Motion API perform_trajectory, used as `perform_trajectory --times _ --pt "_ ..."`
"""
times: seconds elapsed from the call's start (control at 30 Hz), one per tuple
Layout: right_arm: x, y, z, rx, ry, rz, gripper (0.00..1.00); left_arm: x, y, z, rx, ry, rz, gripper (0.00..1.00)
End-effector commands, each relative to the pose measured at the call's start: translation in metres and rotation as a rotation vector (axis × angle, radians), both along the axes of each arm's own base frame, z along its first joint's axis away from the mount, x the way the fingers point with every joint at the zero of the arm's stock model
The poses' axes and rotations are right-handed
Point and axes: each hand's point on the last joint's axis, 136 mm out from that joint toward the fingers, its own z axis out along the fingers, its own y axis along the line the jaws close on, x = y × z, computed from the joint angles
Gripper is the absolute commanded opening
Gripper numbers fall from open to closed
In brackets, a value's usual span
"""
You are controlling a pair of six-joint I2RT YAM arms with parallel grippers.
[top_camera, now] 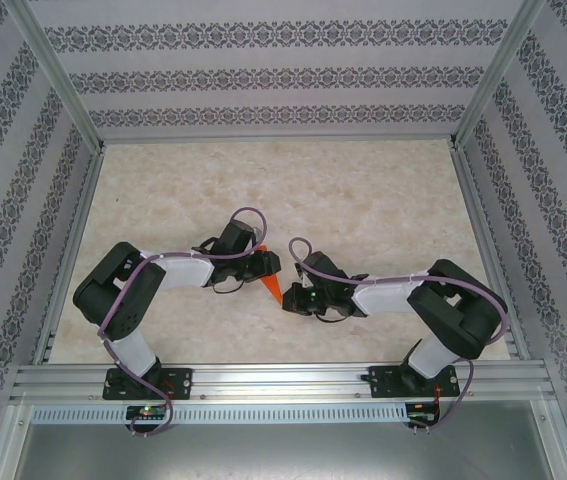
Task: Fold a paper plane with a square sheet of paper (pick it up from the middle)
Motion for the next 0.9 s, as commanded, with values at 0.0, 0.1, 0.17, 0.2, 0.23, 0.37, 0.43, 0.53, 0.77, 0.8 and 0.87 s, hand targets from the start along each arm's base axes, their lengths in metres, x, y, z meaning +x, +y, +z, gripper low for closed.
perform_trajectory --times 0.0,0.1,0.17,0.2,0.23,0.37,0.43,0.53,0.77,0.8,0.87 --pt "0.002 -0.011 0.007 -0.062 -0.036 -0.017 0.07 -0.009 0.012 -0.022 0.071 0.060 -0.005 0.44" --pt "0.017 0.009 0.042 0.042 -0.118 -0.010 0.07 -0.008 0.011 -0.020 0.065 0.058 -0.004 0.44" --pt "0.026 0.024 0.056 0.095 -0.150 -0.001 0.09 -0.008 0.011 -0.020 0.065 0.059 -0.004 0.44" --pt "0.030 0.029 0.059 0.113 -0.153 -0.004 0.09 -0.009 0.010 -0.020 0.063 0.060 -0.006 0.45" --pt "0.033 0.036 0.060 0.136 -0.156 -0.003 0.09 -0.008 0.010 -0.020 0.062 0.061 -0.006 0.44" --pt "0.046 0.045 0.045 0.132 -0.138 -0.030 0.09 -0.008 0.010 -0.020 0.060 0.061 -0.007 0.44" --pt "0.048 0.049 0.037 0.138 -0.122 -0.040 0.09 -0.009 0.009 -0.019 0.058 0.062 -0.007 0.44" --pt "0.049 0.042 0.017 0.085 -0.097 -0.066 0.08 -0.009 0.009 -0.019 0.054 0.062 -0.010 0.45" --pt "0.029 0.003 -0.030 -0.066 -0.014 -0.111 0.04 -0.007 0.008 -0.015 0.052 0.047 -0.010 0.45" --pt "0.025 -0.001 -0.034 -0.070 0.002 -0.113 0.03 -0.006 0.008 -0.014 0.050 0.038 -0.014 0.45" --pt "0.017 -0.006 -0.042 -0.079 0.031 -0.113 0.01 -0.003 0.007 -0.009 0.043 0.016 -0.023 0.46"
